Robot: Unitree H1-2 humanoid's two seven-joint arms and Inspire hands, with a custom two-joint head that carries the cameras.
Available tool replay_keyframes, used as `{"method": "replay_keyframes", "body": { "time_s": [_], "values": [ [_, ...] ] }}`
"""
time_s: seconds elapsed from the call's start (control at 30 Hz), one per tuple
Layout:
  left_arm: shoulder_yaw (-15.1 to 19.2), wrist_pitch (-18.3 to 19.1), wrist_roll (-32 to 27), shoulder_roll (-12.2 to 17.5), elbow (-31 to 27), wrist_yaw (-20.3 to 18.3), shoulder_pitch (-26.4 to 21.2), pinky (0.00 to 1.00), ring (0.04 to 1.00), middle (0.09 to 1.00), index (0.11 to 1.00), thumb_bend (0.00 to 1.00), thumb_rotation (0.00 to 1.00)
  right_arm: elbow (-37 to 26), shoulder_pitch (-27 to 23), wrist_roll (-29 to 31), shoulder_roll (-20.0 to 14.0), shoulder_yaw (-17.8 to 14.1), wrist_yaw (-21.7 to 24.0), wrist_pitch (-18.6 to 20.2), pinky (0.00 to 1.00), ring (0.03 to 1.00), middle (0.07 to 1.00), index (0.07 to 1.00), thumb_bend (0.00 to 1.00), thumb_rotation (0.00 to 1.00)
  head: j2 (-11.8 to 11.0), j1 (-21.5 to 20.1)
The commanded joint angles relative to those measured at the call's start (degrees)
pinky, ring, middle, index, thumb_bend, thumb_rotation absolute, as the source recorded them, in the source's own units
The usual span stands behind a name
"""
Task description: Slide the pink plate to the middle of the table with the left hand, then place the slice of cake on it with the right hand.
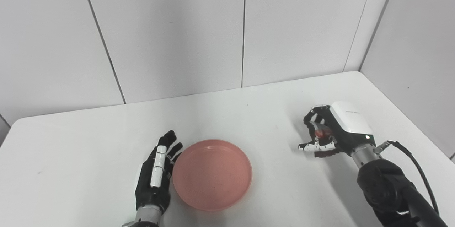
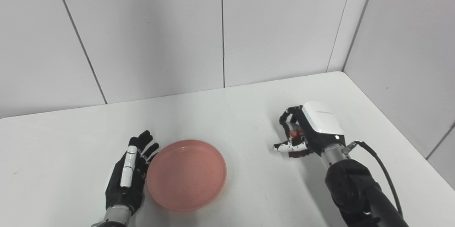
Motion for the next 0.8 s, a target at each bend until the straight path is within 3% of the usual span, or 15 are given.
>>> {"method": "replay_keyframes", "body": {
  "time_s": [0.0, 0.13, 0.4, 0.53, 0.77],
  "values": [
    [-0.6, 1.7, 0.5, -0.9, -0.1, 0.6, 1.0, 0.83, 0.861, 0.902, 0.796, 0.71, 0.75, -3.5, -3.0, -0.6, -0.4, -0.1, 0.1, -1.4, 0.18, 0.238, 0.326, 0.472, 0.52, 0.16, 0.0, 0.2],
    [-1.1, 1.4, 0.9, -1.1, 0.0, 0.8, 1.2, 0.82, 0.858, 0.901, 0.798, 0.71, 0.75, -7.1, -4.6, -1.6, 0.7, 1.0, 2.7, -0.4, 0.21, 0.272, 0.357, 0.475, 0.52, 0.17, -0.1, 0.7],
    [-2.0, 0.6, 2.1, -2.5, 0.0, 1.9, 1.5, 0.82, 0.849, 0.905, 0.796, 0.72, 0.75, -10.6, -7.4, -2.4, 2.5, 3.1, 5.4, -2.3, 0.22, 0.280, 0.360, 0.475, 0.52, 0.17, -0.2, 3.9],
    [-3.0, -0.2, 2.7, -3.4, 0.7, 2.0, 1.6, 0.86, 0.858, 0.913, 0.799, 0.72, 0.76, -9.6, -9.3, -2.3, 5.0, 4.9, 4.7, -3.9, 0.21, 0.273, 0.359, 0.476, 0.52, 0.16, -0.1, 7.5],
    [-4.9, -1.7, 3.7, -3.9, 0.8, 2.7, 2.3, 0.83, 0.865, 0.926, 0.815, 0.72, 0.78, -6.5, -10.9, -2.1, 9.2, 6.6, 3.4, -6.5, 0.20, 0.269, 0.353, 0.476, 0.52, 0.16, 0.1, 11.9]
  ]
}}
